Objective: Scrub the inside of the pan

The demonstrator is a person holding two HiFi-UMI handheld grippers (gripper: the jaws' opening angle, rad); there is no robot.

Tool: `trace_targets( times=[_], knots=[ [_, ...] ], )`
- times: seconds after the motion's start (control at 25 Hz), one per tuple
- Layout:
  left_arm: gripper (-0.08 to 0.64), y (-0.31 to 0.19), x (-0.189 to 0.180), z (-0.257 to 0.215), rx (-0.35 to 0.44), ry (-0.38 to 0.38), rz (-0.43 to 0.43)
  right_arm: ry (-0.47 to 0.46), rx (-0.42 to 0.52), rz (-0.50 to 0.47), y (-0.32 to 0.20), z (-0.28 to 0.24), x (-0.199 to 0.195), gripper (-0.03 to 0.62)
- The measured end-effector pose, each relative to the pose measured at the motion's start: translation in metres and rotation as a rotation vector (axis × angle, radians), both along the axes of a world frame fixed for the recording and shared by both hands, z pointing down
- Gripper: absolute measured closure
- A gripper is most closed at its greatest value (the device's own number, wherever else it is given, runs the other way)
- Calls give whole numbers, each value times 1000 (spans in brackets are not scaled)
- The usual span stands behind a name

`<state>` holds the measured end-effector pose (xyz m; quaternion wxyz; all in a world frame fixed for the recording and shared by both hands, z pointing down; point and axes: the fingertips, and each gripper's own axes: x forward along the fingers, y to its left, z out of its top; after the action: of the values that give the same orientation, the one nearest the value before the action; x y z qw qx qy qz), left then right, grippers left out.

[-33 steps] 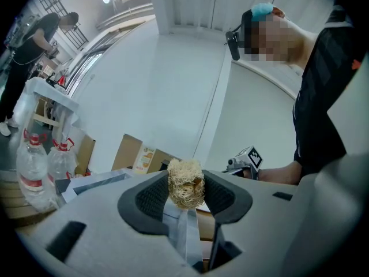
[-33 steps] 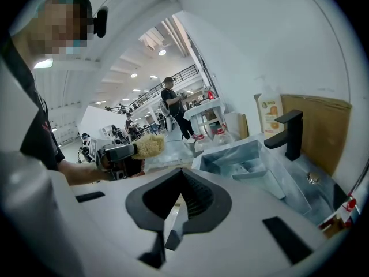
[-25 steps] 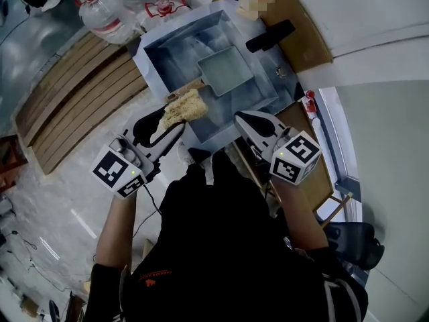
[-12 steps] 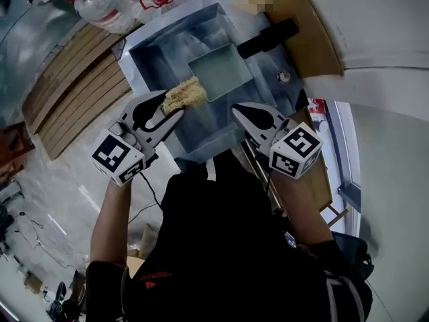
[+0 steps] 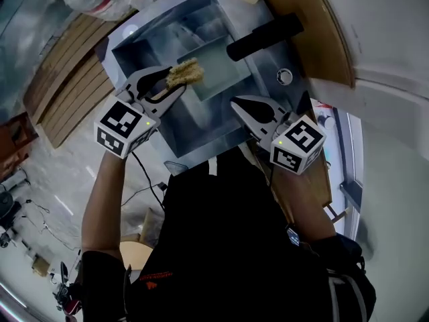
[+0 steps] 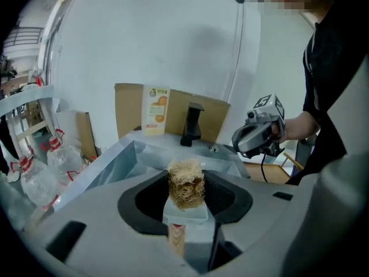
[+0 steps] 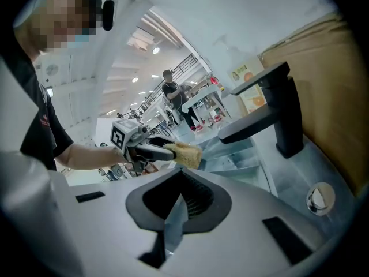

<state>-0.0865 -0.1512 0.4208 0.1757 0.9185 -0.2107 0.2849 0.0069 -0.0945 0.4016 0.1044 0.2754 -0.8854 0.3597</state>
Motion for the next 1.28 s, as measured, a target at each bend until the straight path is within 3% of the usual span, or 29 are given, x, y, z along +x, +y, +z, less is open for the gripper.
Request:
trace_targets(
  times=[0.36, 0.76, 0.96, 1.28],
  knots=[
    [380, -11, 11, 56, -83, -257, 140, -49, -46, 6, -2, 15, 5, 588],
    [380, -24, 17, 109, -127, -485, 252, -86, -94, 30, 0, 37, 16, 588],
    [380, -20, 16, 132, -154, -578, 322, -98, -111, 39, 2, 45, 20, 588],
    [380, -20, 10, 151, -160, -673, 347, -105, -130, 49, 6, 52, 26, 588]
  ],
)
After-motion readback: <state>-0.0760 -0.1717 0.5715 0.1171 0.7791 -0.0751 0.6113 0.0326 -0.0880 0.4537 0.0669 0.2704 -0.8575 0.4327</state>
